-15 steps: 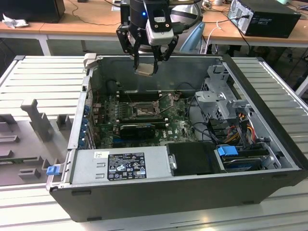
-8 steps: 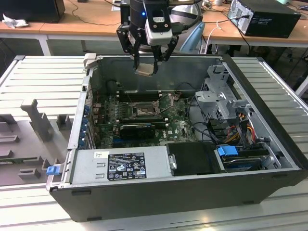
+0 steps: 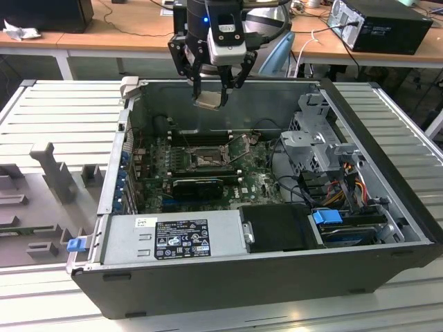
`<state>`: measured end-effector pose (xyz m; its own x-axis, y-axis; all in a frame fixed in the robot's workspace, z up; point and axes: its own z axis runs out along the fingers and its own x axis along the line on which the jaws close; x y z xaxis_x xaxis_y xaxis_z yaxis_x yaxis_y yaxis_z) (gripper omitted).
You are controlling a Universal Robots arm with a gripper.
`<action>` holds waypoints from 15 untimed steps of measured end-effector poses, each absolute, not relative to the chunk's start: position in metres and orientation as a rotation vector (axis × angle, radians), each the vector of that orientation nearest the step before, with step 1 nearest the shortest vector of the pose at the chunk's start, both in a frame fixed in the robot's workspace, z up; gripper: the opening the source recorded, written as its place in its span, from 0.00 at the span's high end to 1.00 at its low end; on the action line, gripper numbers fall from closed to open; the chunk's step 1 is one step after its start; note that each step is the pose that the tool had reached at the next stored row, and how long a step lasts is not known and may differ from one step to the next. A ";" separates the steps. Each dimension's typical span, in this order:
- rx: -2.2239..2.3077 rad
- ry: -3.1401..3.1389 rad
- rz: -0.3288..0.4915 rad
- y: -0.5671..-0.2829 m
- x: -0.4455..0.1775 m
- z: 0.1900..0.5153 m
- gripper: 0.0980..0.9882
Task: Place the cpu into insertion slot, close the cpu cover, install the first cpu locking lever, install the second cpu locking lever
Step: 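Place the cpu into insertion slot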
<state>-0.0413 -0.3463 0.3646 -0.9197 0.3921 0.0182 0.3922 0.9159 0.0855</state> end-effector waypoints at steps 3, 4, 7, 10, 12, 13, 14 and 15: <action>-0.641 -3.072 -0.137 -0.346 -0.041 0.365 0.52; -0.644 -3.071 -0.137 -0.346 -0.041 0.365 0.52; -0.664 -3.068 -0.137 -0.346 -0.041 0.365 0.52; -0.684 -3.064 -0.137 -0.346 -0.041 0.365 0.52; -0.701 -3.061 -0.137 -0.346 -0.041 0.365 0.52; -0.710 -3.059 -0.137 -0.346 -0.041 0.365 0.52; -0.718 -3.057 -0.137 -0.346 -0.041 0.365 0.52; -0.722 -3.056 -0.137 -0.346 -0.041 0.365 0.52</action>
<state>-0.0413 -0.3463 0.3646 -0.8944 0.4469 0.0182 0.4467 0.8906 0.0854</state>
